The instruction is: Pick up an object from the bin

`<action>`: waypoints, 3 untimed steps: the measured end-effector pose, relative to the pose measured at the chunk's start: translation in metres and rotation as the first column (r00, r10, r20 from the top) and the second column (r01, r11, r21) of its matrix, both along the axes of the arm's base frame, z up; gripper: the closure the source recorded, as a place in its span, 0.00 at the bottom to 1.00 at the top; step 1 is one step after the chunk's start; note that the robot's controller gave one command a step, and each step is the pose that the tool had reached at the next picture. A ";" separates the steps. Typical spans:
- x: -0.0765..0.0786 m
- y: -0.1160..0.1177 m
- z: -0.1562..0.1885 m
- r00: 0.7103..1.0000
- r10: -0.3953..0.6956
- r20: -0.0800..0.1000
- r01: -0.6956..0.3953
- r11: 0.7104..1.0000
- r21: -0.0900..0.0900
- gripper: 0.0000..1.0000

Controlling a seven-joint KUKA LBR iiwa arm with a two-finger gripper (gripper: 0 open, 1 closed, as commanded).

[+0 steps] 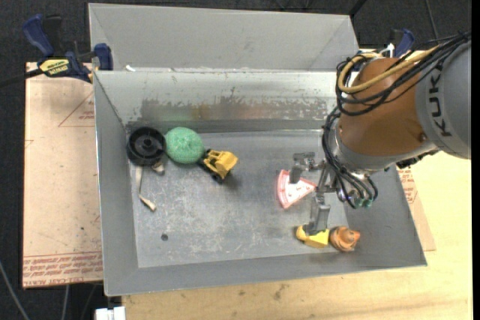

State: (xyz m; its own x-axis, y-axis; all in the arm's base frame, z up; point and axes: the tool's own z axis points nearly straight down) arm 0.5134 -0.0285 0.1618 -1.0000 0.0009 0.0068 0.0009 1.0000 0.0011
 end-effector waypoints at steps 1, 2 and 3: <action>0.002 0.000 0.004 1.000 0.001 0.007 -0.001 1.000 0.000 0.00; 0.017 0.001 -0.015 0.995 -0.098 0.015 0.098 0.995 0.000 0.00; 0.027 0.013 -0.056 0.982 -0.190 0.008 0.190 0.982 0.000 0.00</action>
Offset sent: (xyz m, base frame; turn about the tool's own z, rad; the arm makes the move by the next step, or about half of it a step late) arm 0.0399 0.0049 -0.0634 0.2797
